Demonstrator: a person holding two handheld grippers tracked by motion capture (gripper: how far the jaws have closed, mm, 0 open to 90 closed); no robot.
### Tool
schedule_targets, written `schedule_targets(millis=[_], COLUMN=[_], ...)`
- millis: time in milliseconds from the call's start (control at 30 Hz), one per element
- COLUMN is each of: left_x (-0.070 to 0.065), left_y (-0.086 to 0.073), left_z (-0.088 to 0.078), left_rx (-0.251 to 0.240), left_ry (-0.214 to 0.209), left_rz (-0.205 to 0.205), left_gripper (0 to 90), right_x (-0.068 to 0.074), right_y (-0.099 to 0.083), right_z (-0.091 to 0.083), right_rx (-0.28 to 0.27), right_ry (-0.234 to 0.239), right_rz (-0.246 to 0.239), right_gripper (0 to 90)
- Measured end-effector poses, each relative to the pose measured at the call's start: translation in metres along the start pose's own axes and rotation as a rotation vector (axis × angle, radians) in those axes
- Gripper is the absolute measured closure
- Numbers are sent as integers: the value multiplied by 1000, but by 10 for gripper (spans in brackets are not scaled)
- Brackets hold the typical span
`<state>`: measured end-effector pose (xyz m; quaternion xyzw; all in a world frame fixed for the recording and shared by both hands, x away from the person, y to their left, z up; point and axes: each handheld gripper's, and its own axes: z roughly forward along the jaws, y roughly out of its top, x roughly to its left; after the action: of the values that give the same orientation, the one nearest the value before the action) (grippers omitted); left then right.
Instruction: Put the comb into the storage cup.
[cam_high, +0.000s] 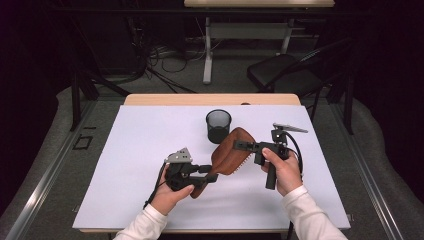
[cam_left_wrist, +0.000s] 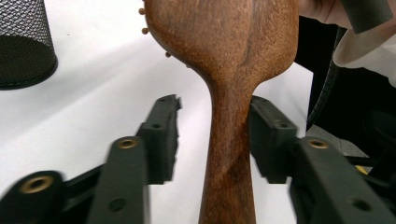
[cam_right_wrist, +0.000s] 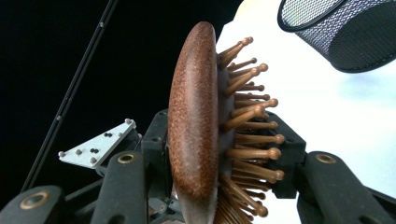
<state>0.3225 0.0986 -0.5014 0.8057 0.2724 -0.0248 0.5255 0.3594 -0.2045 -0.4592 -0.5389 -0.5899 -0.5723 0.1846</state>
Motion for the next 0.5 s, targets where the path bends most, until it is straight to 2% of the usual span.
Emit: schedule_targets(millis=[133,233,300,500], left_x=[0,0,0,3], left_y=[0,0,0,1], left_z=[0,0,-1,-4], left_rx=[-4,-9,-10,-22], left_ry=[-6,10,3,7], left_rz=[-7,12,4,15], left_gripper=[472,448,443,413], right_x=[-1,-2,-2,-2], right_y=[1,1,1,1], right_z=[-2,-2,-3,-4], right_rx=[0,-9,-10,-10], right_ry=[-9,-9,-9,-9], right_rz=[5,6,6,11], right_gripper=[518,518,518,518])
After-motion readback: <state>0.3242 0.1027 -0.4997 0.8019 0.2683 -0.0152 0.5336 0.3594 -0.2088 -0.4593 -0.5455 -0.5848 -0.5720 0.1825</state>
